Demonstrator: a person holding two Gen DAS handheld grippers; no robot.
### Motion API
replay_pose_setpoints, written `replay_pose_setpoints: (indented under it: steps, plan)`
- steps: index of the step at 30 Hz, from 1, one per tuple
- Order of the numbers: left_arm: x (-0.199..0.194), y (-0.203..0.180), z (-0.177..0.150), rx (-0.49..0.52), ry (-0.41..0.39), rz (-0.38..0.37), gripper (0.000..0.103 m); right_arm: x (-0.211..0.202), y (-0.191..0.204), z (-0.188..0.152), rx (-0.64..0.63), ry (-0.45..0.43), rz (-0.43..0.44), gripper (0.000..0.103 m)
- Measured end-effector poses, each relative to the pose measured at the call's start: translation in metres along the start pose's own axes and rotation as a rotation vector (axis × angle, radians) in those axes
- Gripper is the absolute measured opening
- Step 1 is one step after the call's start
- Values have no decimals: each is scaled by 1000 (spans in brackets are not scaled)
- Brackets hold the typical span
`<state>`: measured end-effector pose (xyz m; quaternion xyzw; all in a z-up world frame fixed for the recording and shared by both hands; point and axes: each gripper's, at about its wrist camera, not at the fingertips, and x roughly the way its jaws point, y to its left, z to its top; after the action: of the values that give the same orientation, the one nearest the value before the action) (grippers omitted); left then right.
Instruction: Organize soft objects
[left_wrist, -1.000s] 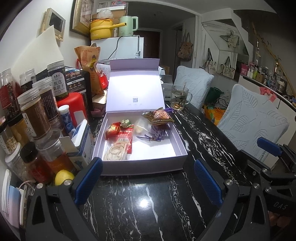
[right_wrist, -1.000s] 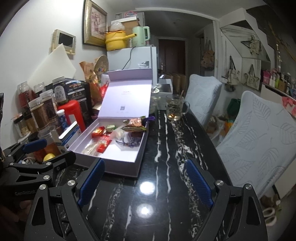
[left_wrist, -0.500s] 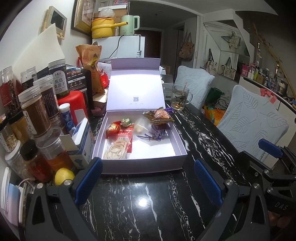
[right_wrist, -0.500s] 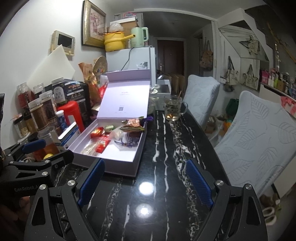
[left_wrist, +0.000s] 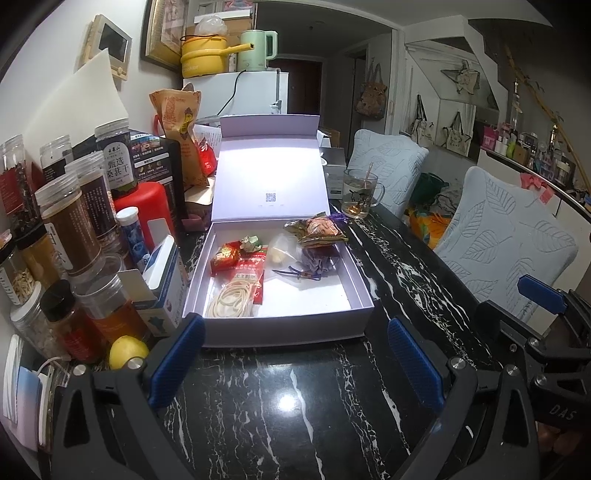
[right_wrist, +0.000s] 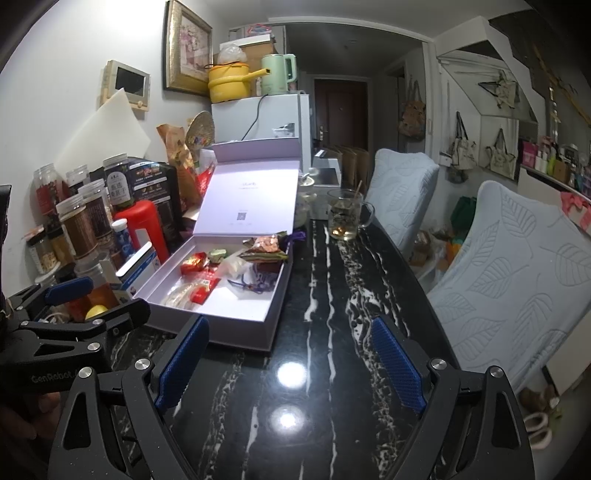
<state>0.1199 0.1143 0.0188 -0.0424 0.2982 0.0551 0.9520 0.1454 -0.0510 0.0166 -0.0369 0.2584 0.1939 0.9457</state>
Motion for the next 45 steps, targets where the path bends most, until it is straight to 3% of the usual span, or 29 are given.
replay_pose_setpoints:
  steps: [45]
  plan:
    - [-1,-11,5,54,3,-3,101,-4,-6,2,2,5,-29,91]
